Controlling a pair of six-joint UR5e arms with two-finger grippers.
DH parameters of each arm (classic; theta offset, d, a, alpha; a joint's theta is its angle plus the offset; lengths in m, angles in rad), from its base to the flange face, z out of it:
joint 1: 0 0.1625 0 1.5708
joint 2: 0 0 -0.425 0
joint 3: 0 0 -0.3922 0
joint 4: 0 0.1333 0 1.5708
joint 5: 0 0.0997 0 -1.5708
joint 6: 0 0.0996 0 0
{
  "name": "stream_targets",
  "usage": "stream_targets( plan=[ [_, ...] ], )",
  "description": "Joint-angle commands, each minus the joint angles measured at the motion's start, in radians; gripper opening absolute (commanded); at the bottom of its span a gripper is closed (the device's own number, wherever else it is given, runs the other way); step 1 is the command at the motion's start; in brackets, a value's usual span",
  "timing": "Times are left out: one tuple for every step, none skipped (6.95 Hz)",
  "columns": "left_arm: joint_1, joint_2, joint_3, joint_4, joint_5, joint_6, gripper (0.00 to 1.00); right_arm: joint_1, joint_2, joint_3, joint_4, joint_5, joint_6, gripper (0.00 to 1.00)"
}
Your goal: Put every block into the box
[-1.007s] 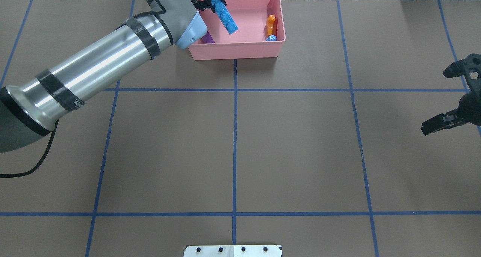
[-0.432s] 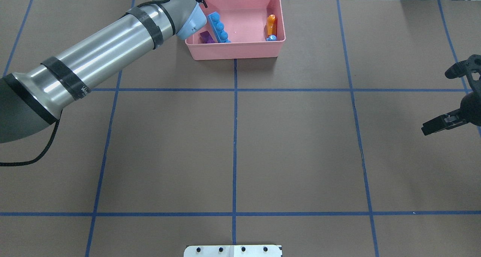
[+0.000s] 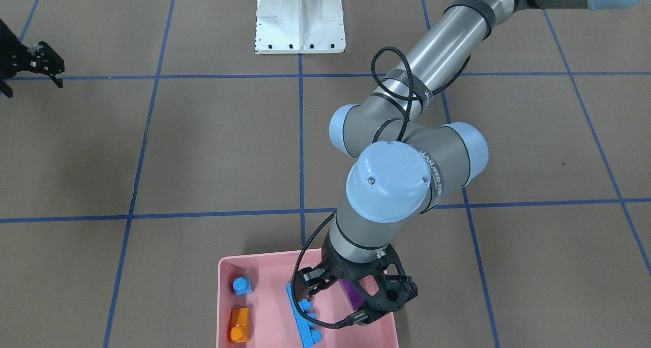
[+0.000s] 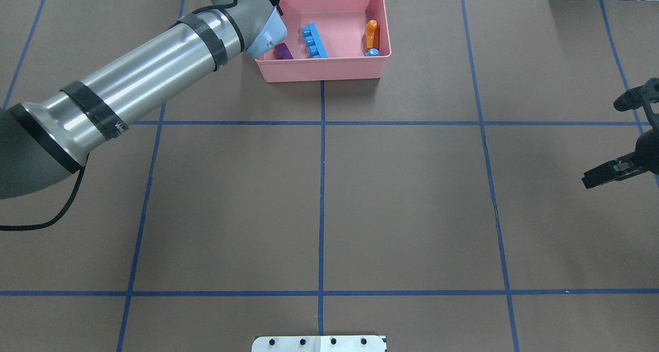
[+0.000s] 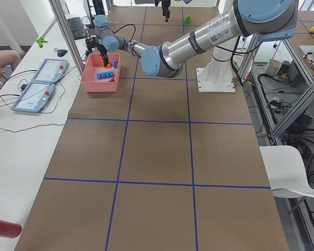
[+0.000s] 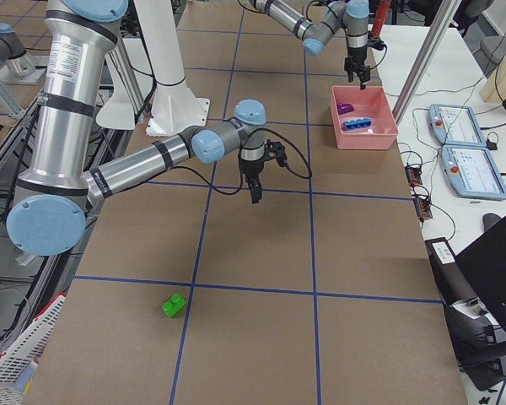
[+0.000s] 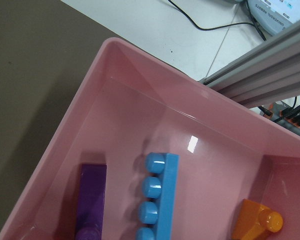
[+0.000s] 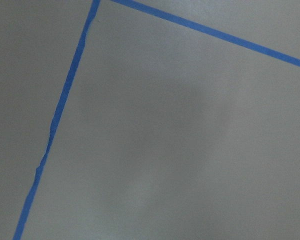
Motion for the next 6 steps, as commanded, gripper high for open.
stream_targets(
  plan=[
    [0.019,0.177,-0.236,0.046,-0.047,0.050,1.00,0.003,-0.176,-0.022,0.222,0.002,-0.015,1.00],
    [0.008,0.298,-0.378,0.051,-0.083,0.122,1.00,0.003,-0.247,-0.050,0.325,0.002,-0.015,1.00],
    [-0.003,0.431,-0.514,0.069,-0.109,0.219,1.00,0.003,-0.322,-0.096,0.469,0.003,-0.016,1.00],
    [-0.009,0.586,-0.682,0.154,-0.111,0.360,1.00,0.004,-0.387,-0.172,0.633,0.014,-0.024,1.00],
    [-0.033,0.709,-0.835,0.304,-0.108,0.545,1.00,0.006,-0.430,-0.228,0.744,0.037,-0.025,1.00],
    [-0.062,0.818,-0.965,0.430,-0.108,0.737,1.00,0.008,-0.479,-0.237,0.775,0.045,-0.079,1.00]
  ],
)
